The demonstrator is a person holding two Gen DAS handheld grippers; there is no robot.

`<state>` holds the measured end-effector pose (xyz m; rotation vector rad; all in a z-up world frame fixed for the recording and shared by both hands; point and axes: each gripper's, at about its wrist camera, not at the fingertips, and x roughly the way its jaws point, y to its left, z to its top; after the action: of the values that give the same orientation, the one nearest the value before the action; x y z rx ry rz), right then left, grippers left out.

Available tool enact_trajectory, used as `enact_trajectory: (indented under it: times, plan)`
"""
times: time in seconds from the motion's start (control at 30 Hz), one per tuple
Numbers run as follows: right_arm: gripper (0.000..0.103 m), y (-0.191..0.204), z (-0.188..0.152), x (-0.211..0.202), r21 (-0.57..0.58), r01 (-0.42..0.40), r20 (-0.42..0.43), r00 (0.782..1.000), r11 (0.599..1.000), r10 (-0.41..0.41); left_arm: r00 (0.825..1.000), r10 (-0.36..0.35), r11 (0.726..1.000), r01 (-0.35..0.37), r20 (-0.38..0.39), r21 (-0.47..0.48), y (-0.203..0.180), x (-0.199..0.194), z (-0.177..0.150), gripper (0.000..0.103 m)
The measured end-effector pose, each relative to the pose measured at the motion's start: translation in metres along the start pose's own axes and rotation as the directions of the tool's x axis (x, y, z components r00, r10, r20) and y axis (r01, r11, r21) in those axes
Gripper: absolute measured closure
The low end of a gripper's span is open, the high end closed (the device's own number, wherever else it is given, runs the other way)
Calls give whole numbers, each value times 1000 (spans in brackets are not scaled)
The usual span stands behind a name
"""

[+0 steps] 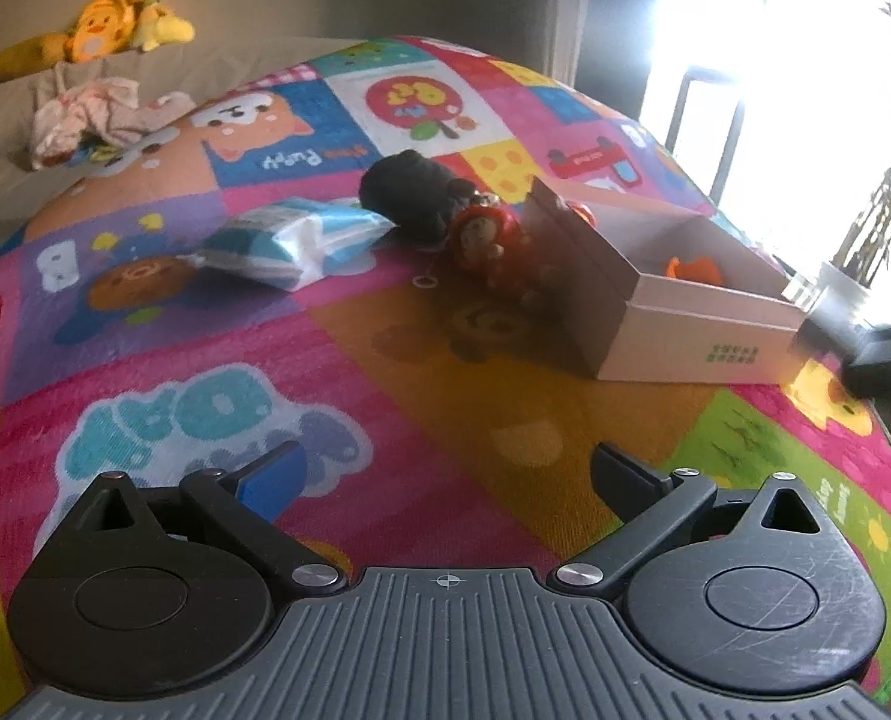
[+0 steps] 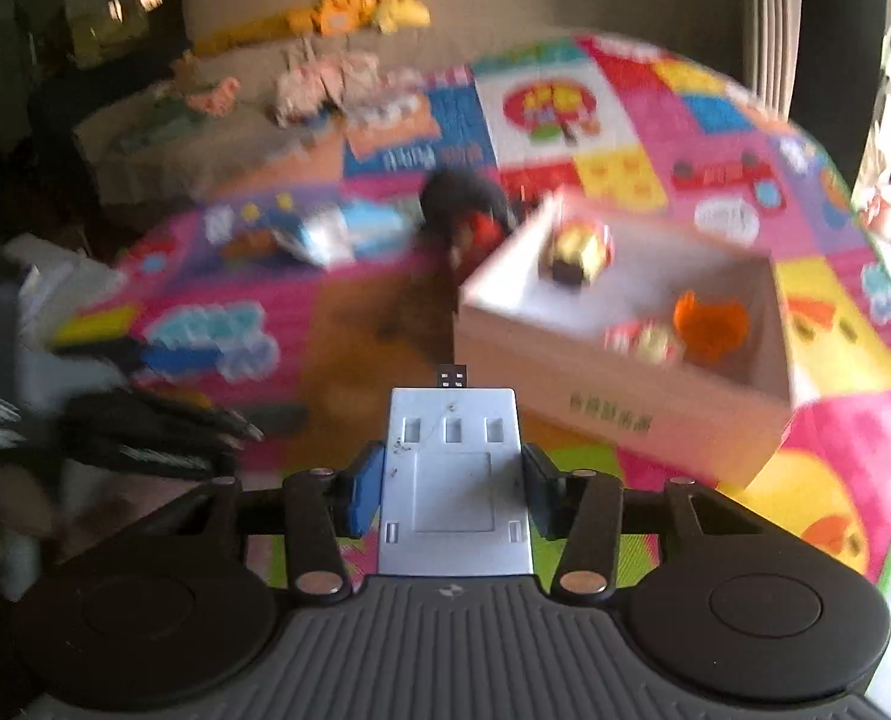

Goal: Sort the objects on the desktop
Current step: 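Carry the battery case over the pink box and drop it in with the right gripper, then grasp the black plush toy with the right gripper while the left gripper grasps the blue wipes pack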

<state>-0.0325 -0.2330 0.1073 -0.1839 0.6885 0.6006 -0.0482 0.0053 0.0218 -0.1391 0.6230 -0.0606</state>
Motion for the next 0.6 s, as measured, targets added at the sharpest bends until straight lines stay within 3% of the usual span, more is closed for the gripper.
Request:
enact_trajectory:
  times: [0.13,0.23,0.3,0.43,0.6]
  plan:
    - [56,-19,27,-18,43,45,76,996,998,-48,1000,-5,1000,5,22,-2,0,-4,-2,0]
    - [56,-46,47,-3,110,103,92,989,989,-114,999,-9,1000,9,33,-2,0,-5,-2,0]
    - [56,-69,59,18,168,114,81,988,979,-129,999,-17,1000,17,37,-7,1,-4,-2,0]
    - [56,-113,69,67,311,77,14,996,947,-86,999,-29,999,30,32,-28,6,-3,-2,0]
    - [50,-124,62,94,335,96,-4,995,937,-100,999,-40,998,40,12,-43,8,-1,-1,0]
